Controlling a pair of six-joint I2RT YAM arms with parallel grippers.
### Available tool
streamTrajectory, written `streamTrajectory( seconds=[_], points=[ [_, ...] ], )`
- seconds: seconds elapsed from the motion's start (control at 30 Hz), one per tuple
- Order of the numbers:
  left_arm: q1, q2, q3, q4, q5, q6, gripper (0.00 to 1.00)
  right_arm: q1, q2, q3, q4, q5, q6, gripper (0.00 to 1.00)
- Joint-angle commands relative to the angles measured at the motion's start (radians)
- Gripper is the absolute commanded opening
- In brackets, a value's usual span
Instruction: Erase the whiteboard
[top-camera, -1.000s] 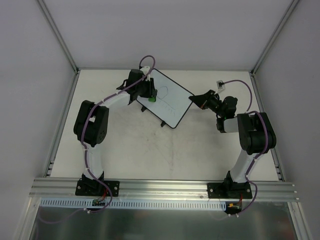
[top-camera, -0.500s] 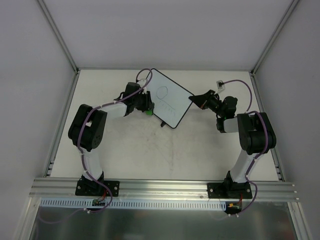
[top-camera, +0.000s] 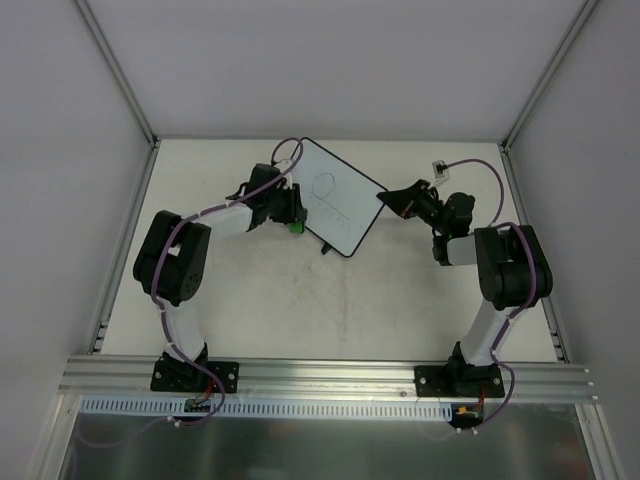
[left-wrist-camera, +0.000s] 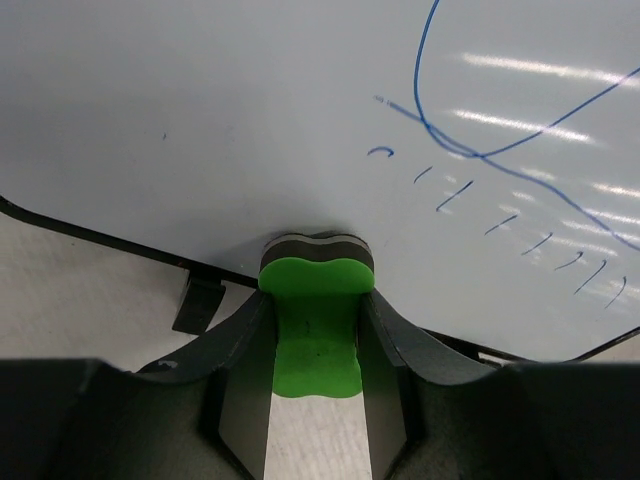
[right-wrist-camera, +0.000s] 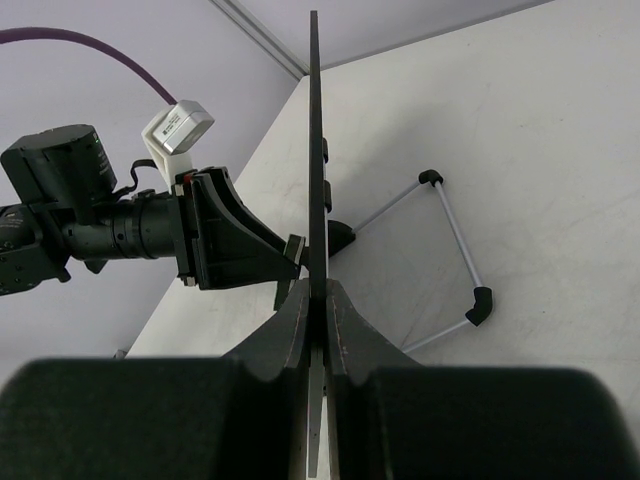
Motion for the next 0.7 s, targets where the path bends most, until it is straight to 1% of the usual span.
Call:
streamTrajectory(
  seconds=[0.0, 0.1, 0.3, 0.33, 0.67],
  points=[
    [0.015, -0.033, 0.107, -0.064, 0.010, 0.020, 0.00, 0.018, -0.047, -0.009, 0.239, -0.062, -0.038, 0.00],
    [0.015, 0.017, 0.204, -0.105, 0.030, 0.026, 0.00, 0.019, -0.050, -0.010, 0.239, -0.063, -0.038, 0.00],
    [0.015, 0.107, 0.365, -0.134, 0.056, 0.025, 0.00, 0.021, -0.056, -0.012, 0.239, -0.063, -0.038, 0.01],
    [0.015, 0.113, 0.382, -0.166, 0.056, 0.025, 0.00, 0.019, -0.056, -0.012, 0.239, -0.063, -0.036, 0.00],
    [0.015, 0.182, 0.565, -0.213, 0.061, 0.040, 0.00, 0.028, -0.058, -0.012, 0.239, -0.069, -0.043, 0.00]
  ],
)
